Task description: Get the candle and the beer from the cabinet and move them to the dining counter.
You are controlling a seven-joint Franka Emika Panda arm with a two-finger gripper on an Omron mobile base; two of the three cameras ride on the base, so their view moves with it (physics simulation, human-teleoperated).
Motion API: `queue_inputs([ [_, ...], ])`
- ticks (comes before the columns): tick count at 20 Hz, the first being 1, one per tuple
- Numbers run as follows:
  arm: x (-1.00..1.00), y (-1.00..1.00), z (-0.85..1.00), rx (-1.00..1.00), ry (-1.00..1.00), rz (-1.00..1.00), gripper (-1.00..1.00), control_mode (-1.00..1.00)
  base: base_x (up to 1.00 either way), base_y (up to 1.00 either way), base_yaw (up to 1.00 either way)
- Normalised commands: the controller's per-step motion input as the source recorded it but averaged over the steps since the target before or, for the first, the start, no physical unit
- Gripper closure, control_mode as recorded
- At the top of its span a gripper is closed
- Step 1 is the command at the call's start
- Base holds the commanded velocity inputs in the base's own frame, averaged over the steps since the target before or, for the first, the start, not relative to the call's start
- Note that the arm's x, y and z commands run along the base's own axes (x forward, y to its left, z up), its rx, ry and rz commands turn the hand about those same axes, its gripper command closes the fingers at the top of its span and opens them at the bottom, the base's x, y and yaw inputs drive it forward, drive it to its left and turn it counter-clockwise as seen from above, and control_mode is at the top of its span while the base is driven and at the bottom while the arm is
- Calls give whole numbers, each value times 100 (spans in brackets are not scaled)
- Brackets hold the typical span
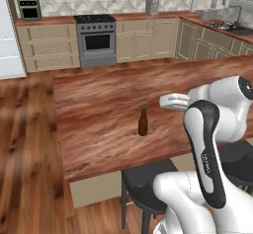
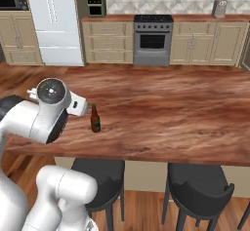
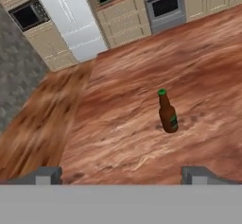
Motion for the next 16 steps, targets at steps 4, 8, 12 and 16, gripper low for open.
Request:
queue_inputs([
  [4,-36,-1,48,-14,10,-19,-100,-100,0,0,0],
  [8,-51,0,45,-16,5,-10,-100,-100,0,0,0],
  [12,-39,0,35,-15,5,-6,-100,-100,0,0,0],
  [16,-47,-5,22,-13,12,-2,-100,-100,0,0,0],
])
